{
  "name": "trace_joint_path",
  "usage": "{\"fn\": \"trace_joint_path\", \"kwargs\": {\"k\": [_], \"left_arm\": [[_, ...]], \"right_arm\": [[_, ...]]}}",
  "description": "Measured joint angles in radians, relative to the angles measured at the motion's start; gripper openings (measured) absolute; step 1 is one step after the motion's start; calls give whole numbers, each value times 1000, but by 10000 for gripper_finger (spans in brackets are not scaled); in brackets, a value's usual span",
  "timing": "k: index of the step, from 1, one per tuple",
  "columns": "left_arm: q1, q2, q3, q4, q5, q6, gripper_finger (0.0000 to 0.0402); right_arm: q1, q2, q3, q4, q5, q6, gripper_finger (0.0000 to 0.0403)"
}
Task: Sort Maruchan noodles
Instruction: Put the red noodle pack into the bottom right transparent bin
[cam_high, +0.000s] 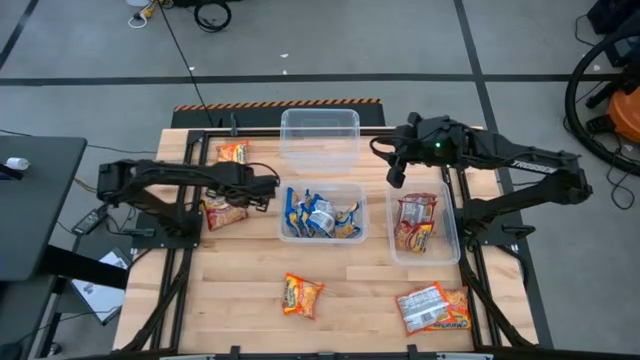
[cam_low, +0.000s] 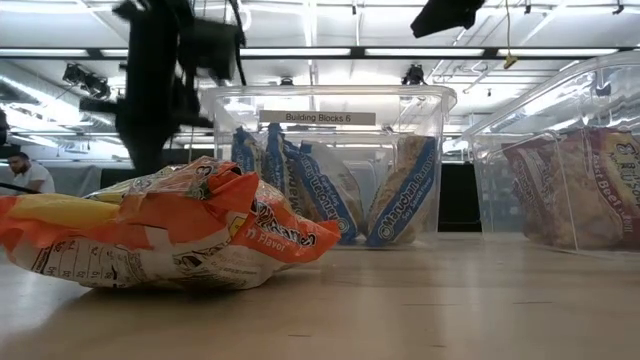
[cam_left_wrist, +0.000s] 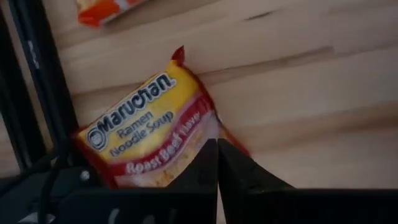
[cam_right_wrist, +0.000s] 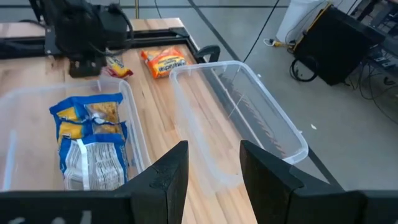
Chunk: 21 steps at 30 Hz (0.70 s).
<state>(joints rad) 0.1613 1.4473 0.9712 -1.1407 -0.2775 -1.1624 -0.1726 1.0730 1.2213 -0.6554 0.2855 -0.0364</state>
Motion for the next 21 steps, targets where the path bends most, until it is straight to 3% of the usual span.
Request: {"fn": "trace_joint_path", "kwargs": {"k": [7, 11, 15, 21], "left_arm": [[-39, -39, 26, -49, -75, -87, 19], [-27, -27, -44, -29, -71, -77, 61], [38, -47, -148, 129, 35, 33, 110], [117, -7, -162, 277, -2, 73, 179]], "right_arm": [[0, -7, 0, -1, 0, 2, 151], [0, -7, 0, -10, 0, 28, 151], [1, -7, 0, -51, -1, 41, 150], [0, -7, 0, -61, -1, 42, 150]]}}
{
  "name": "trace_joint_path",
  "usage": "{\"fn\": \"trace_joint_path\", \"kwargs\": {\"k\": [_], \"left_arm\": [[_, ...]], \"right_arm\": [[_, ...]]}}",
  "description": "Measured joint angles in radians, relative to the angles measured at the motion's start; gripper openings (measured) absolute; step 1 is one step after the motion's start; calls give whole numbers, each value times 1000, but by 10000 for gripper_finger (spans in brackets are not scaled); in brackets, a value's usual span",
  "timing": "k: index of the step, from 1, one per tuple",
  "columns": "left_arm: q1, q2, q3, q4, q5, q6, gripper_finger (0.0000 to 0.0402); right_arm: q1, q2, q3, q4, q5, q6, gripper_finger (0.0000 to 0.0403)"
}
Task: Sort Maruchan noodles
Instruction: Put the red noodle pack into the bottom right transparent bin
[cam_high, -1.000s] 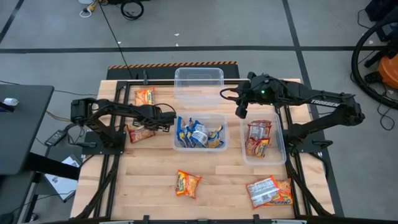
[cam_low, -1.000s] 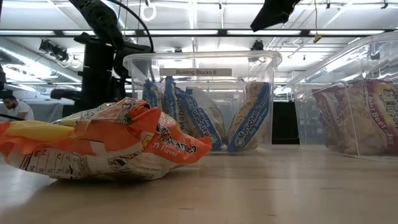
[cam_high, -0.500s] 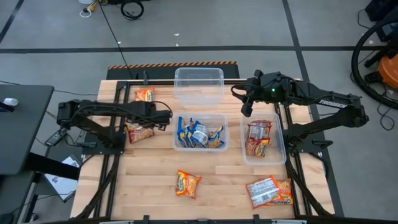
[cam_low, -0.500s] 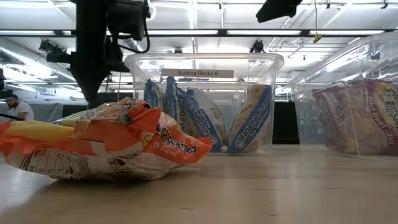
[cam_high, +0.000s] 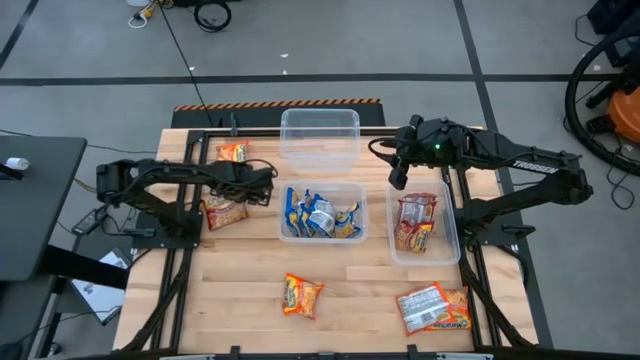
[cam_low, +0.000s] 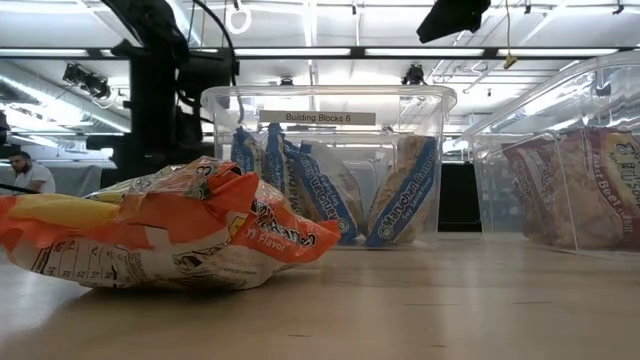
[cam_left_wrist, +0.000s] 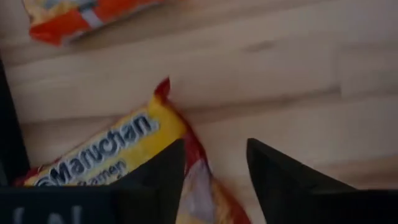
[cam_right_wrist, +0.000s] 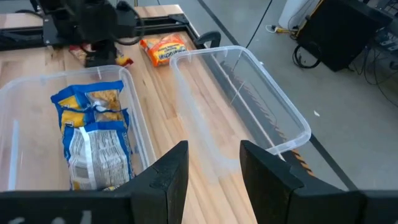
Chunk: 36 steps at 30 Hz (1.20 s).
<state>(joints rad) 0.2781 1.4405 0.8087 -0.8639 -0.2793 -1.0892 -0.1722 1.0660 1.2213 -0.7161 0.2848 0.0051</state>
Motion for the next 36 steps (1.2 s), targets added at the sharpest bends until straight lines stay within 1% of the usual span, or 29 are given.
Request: {"fn": "trace_joint_path", "kwargs": {"k": [3, 5, 8, 12, 15, 17, 20, 24, 25, 29, 32, 36], "left_arm": [[7, 36, 4, -13, -12, -59, 200], [-1, 64, 2, -35, -12, -91, 204], [-27, 105, 2, -33, 1, -104, 200], [-80, 142, 2, -30, -1, -154, 186], [-109, 161, 2, -34, -5, -175, 167], [-117, 171, 2, -36, -4, -174, 146], [-118, 178, 2, -46, 1, -138, 101], [-113, 178, 2, -73, -16, -118, 21], [-111, 178, 2, -81, -15, -107, 12], [-98, 164, 22, -137, 16, -52, 8], [-100, 113, 81, -195, 21, -20, 5], [-104, 17, 181, -318, 13, 35, 3]], "right_arm": [[0, 0, 0, 1, 0, 0, 150], [0, 0, 0, 1, 0, 0, 150], [0, 0, 0, 2, 4, 0, 149], [0, 0, 0, 0, 6, 0, 149], [0, 0, 0, -2, 6, 0, 149], [0, 0, 0, -2, 7, -1, 149], [0, 0, 0, -2, 9, -5, 149], [0, 0, 0, -3, 12, -5, 149], [0, 0, 0, -2, 12, -6, 149], [0, 0, 0, -2, 12, -6, 149], [8, 0, 0, 15, -2, -2, 149], [38, 0, 0, 75, -76, -45, 149]]}}
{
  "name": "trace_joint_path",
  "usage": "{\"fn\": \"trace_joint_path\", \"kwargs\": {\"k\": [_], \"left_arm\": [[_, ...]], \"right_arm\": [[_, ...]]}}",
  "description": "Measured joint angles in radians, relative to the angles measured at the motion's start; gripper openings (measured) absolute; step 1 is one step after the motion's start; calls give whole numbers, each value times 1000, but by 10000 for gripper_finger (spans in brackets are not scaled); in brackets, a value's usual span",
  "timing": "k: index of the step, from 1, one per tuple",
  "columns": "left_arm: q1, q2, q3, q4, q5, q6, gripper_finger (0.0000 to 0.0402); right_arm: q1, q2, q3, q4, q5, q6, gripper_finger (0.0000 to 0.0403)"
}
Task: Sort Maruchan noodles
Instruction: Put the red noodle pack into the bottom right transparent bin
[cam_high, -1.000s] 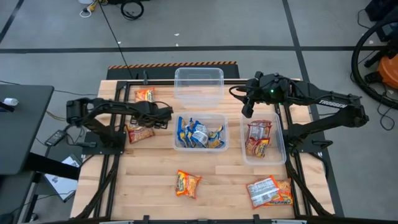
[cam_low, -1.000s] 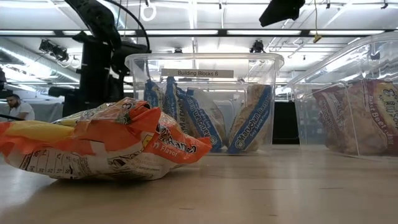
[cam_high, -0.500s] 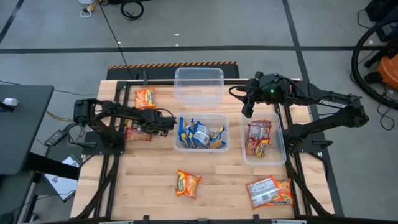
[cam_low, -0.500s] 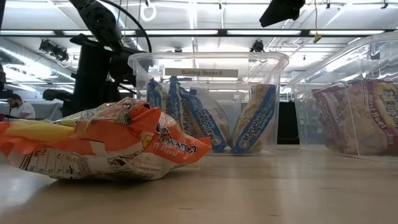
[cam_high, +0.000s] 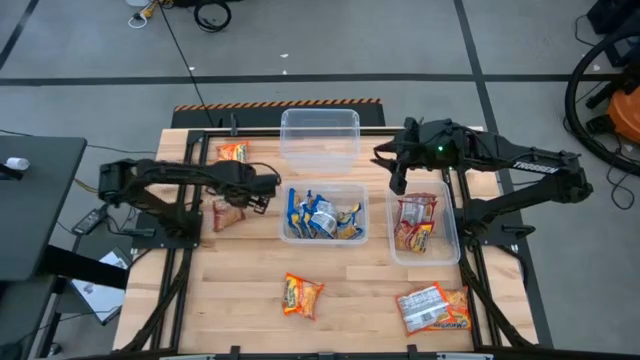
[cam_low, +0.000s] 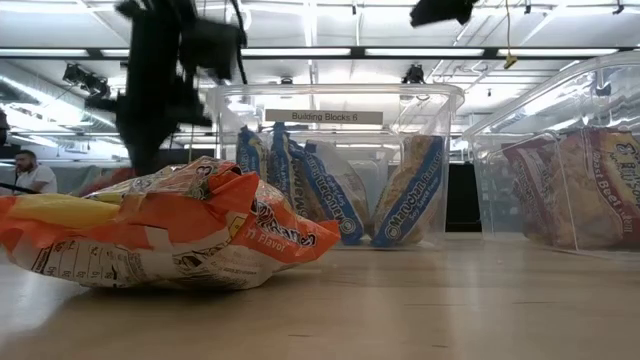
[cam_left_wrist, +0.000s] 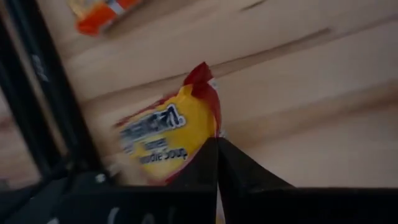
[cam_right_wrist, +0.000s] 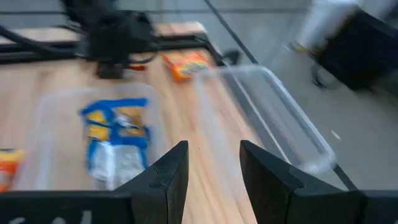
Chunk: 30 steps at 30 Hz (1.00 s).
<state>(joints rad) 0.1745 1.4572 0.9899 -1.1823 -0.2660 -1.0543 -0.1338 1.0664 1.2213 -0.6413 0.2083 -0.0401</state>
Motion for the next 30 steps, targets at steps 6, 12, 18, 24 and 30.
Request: {"fn": "trace_joint_path", "kwargs": {"k": [6, 12, 18, 24, 30], "left_arm": [[0, -167, 145, -172, 13, 92, 2], [-12, -335, 267, -175, 43, 275, 1], [-15, -451, 349, -36, 98, 510, 1], [-40, -500, 352, 192, 366, 764, 1], [-105, -460, 352, 276, 509, 897, 1]], "right_arm": [[49, 0, 0, 123, -38, -45, 149], [113, 35, 0, 299, -66, -53, 161], [227, 176, 0, 646, -49, -63, 206], [292, 365, 64, 860, 25, -55, 256], [333, 521, 246, 738, 60, -65, 281]]}}
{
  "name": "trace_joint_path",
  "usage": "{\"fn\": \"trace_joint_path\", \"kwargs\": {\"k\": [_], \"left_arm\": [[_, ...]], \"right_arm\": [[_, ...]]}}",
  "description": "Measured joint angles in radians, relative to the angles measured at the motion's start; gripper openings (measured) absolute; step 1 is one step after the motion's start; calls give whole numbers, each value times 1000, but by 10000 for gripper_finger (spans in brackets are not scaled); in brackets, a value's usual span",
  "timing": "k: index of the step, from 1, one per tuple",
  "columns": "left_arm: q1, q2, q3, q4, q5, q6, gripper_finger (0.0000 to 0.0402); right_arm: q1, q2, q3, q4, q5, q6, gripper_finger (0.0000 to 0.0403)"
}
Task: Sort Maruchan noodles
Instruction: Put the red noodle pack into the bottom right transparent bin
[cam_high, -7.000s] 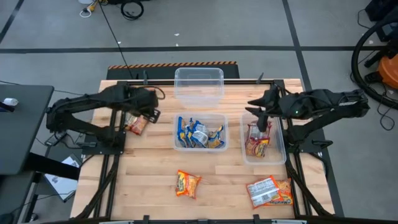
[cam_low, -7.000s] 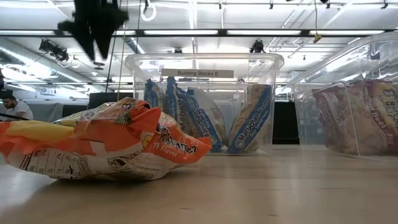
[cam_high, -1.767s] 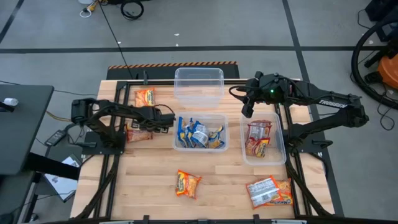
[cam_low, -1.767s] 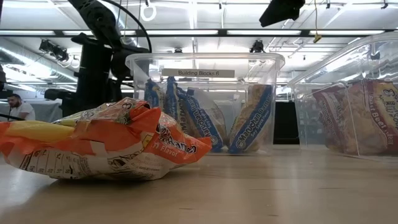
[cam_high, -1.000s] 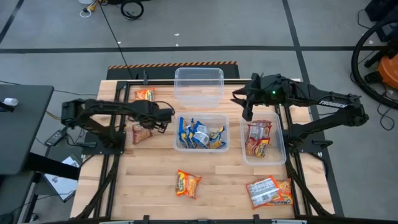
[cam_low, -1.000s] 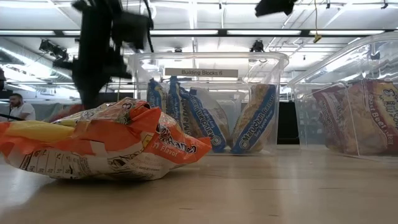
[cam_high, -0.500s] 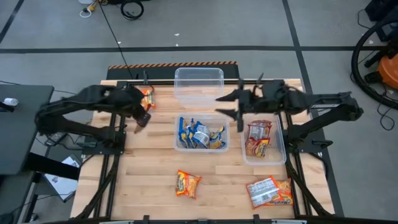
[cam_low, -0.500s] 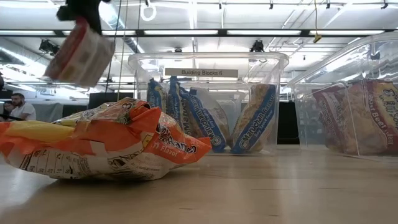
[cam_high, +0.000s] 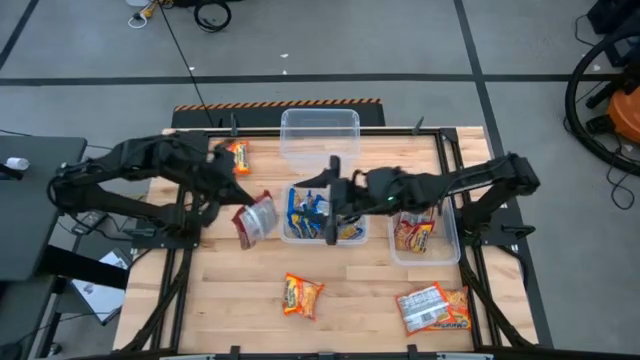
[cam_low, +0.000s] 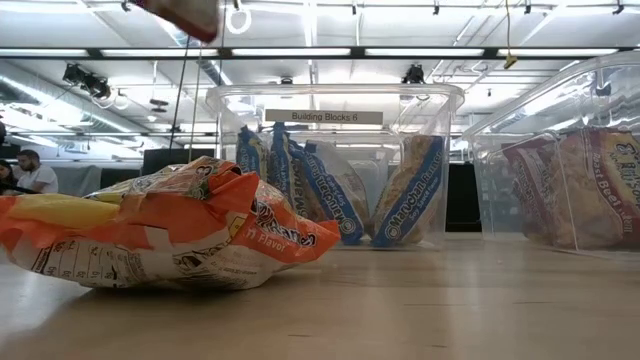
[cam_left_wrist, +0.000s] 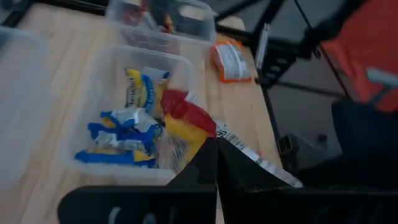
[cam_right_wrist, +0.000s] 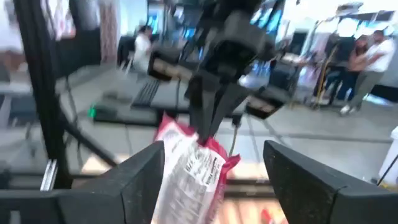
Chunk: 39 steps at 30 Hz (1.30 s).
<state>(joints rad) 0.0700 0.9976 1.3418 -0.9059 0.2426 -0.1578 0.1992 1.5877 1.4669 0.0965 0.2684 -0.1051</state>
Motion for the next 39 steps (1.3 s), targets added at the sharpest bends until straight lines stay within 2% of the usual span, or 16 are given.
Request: {"fn": "trace_joint_path", "kwargs": {"k": [4, 7, 12, 16, 19, 23, 27, 31, 39], "left_arm": [[-42, 56, 0, 54, 11, 22, 0], [-82, 101, 0, 110, 52, 49, 0], [-134, 169, 0, 184, 87, 74, 0], [-142, 231, 0, 254, 85, 76, 0], [-143, 262, 0, 302, 86, 71, 0], [-143, 281, 0, 360, 84, 73, 1], [-143, 284, -1, 382, 87, 69, 1], [-143, 288, 0, 382, 82, 65, 2], [-140, 287, -1, 422, 62, 60, 3]], "right_arm": [[9, 65, 72, -59, -46, 0, 280], [16, 92, 79, -68, -93, -2, 276], [22, 96, 78, -143, -108, -3, 271], [21, 97, 78, -207, -142, 10, 267], [22, 96, 78, -270, -182, 82, 261], [23, 97, 78, -337, -198, 152, 251], [22, 97, 78, -349, -215, 155, 236], [22, 97, 78, -322, -209, 155, 203], [21, 96, 78, -320, -160, 167, 100]]}}
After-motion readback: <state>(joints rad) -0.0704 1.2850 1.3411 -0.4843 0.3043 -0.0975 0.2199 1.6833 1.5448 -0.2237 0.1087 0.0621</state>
